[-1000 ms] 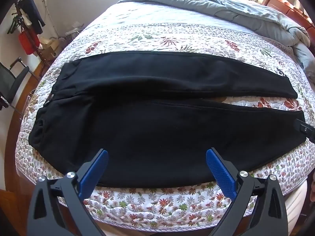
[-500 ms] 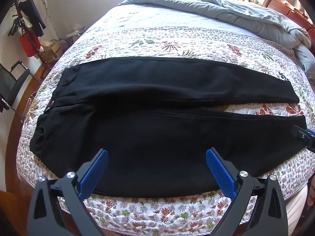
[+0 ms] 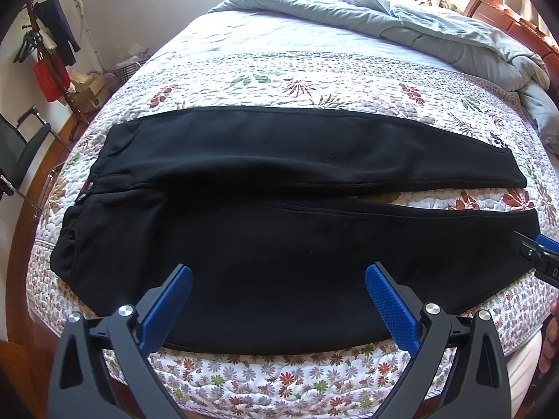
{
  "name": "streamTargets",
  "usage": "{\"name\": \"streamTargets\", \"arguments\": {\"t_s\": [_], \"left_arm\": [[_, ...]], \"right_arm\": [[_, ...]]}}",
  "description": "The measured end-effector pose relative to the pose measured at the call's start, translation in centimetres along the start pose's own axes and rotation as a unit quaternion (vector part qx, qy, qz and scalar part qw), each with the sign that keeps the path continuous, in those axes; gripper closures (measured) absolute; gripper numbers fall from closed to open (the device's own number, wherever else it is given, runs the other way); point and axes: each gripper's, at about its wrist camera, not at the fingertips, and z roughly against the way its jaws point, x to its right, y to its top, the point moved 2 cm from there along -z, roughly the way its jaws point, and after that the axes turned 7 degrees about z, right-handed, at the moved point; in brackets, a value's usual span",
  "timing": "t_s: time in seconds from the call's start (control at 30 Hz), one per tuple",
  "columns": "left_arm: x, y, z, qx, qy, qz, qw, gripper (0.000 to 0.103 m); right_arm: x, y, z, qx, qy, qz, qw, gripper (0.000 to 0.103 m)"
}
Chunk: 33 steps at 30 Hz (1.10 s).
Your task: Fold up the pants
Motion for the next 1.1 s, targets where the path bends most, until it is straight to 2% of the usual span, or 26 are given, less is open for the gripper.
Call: {"name": "streamTargets", "arguments": {"t_s": [1.1], "left_arm": [[0.51,0.68,-0.1,0.002,0.006,-0.008,1.0,0.004]], "right_arm": [[0.15,0.13,-0.27,0.001,0.003,0.002,1.0,0.003]]}}
